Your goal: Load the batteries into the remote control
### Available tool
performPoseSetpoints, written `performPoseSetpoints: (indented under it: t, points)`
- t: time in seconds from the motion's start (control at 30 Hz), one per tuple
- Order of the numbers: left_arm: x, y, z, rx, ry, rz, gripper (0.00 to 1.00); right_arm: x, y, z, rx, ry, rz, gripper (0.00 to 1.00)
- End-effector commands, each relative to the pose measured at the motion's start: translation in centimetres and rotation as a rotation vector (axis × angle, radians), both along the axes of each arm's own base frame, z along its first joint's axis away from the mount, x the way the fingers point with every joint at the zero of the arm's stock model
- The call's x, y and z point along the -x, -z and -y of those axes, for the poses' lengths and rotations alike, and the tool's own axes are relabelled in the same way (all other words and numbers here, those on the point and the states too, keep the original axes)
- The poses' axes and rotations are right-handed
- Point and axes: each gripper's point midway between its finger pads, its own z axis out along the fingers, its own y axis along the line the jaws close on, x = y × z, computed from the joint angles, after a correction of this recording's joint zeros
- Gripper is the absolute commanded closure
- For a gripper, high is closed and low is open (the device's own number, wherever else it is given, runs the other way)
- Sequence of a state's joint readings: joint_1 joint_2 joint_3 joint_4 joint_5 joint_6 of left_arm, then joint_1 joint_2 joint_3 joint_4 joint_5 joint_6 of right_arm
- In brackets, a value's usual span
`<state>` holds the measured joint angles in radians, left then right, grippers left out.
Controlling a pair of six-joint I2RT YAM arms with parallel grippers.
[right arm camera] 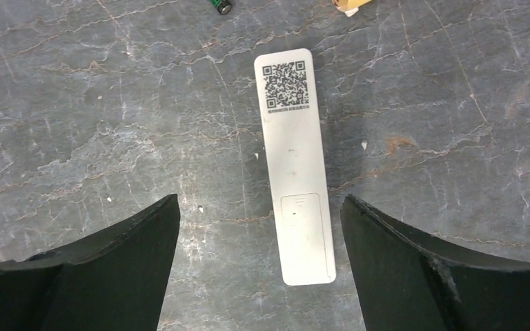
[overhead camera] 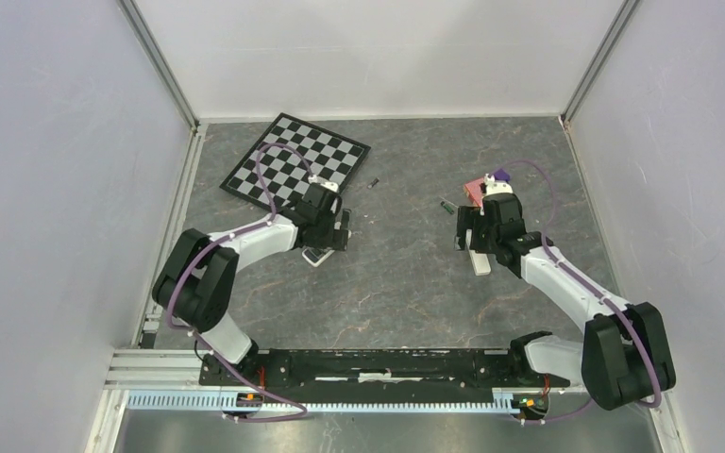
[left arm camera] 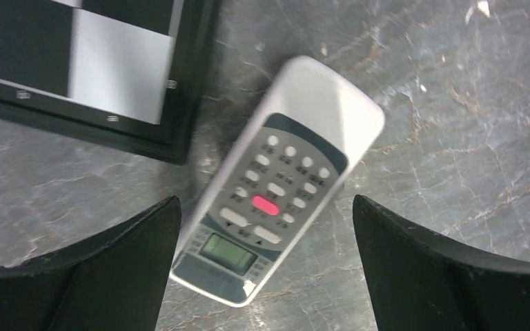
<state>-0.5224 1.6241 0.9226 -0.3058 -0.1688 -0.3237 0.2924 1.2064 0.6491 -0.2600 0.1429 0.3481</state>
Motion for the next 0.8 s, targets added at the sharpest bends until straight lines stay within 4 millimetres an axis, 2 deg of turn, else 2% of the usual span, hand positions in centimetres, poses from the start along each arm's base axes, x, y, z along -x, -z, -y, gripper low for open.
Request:
performPoseSetpoints:
  t: [0.0, 0.1, 0.17, 0.23, 0.43, 0.5, 0.57, 0.63, 0.77]
  points:
    - [0.9, 1.1, 2.6, 0.004, 0.169, -0.018, 0.00, -0.8, -2.4, -0.7, -0.027, -0.035, 0.045, 0.10]
    - [2.2, 1.6, 3.8, -0.003, 0.202, -0.032, 0.03, -0.7, -2.6, -0.7, -0.027, -0.037, 0.049, 0.09]
    - [2.6, 2.2, 3.9, -0.029, 0.194, -0.037, 0.08, -0.5, -2.5, -0.8, -0.037, -0.042, 0.046, 0.10]
    - [2.8, 2.9, 3.1, -0.077, 0.155, -0.037, 0.14, -0.3, -2.3, -1.2, -0.057, -0.051, 0.042, 0.09]
    - [2.6, 3.4, 0.8, -0.197, 0.055, -0.021, 0.47, 0.6, -1.3, -2.4, -0.123, -0.083, 0.021, 0.10]
    - [2.7, 3.2, 0.9, -0.191, 0.057, -0.021, 0.57, 0.9, -1.3, -3.4, -0.170, -0.122, 0.017, 0.11]
    - [3.0, 2.6, 1.9, -0.137, 0.093, -0.028, 0.62, 1.3, -1.4, -4.6, -0.222, -0.175, 0.015, 0.11]
    - [3.7, 1.4, 3.9, -0.037, 0.173, -0.046, 0.64, 1.5, -2.0, -6.4, -0.284, -0.257, 0.028, 0.11]
    - [5.6, -2.6, 8.2, 0.215, 0.334, -0.042, 0.65, 2.6, -4.3, -10.9, -0.494, -0.442, 0.069, 0.11]
